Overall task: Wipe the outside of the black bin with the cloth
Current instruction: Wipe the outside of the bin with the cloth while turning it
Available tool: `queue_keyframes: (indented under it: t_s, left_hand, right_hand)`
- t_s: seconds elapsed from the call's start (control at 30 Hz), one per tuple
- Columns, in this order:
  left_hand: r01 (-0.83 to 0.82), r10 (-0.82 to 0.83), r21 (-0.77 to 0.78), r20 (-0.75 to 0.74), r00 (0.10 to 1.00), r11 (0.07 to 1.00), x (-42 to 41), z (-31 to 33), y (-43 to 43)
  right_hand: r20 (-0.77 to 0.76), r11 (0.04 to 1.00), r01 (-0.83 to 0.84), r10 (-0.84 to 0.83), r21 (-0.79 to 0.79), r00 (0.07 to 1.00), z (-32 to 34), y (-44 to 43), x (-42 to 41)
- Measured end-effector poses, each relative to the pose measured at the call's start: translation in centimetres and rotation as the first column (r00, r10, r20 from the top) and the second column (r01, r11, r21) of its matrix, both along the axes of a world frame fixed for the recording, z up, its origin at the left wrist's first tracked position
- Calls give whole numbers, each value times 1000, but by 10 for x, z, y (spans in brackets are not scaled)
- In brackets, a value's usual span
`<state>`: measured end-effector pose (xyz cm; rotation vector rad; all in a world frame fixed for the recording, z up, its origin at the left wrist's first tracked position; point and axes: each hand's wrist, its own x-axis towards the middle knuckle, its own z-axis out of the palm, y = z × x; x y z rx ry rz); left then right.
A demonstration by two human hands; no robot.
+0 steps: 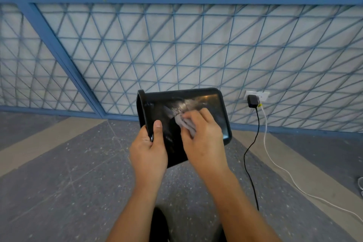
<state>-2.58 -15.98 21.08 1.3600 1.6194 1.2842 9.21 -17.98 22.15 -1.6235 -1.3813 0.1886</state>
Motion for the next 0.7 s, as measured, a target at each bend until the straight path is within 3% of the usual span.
queue_keyframes:
  t_s: [0.13, 0.33, 0.5, 0.7]
  left_hand:
    - [51, -51, -8, -15, 999, 999, 5, -3, 7]
    - [114, -112, 34, -54, 992, 993, 12, -9, 11]
    - [172, -159, 93, -136, 978, 981, 14, -8, 17]
    - [215, -194, 112, -177, 965, 970, 12, -8, 21]
  right_hand:
    - [9, 997, -80, 80, 18, 997, -5, 7, -9]
    - [2, 998, 52, -52, 30, 999, -10, 12, 16]
    - [-35, 999, -28, 29, 39, 999, -7, 12, 9]
    - [-44, 993, 104, -102, 49, 994, -4, 20, 23]
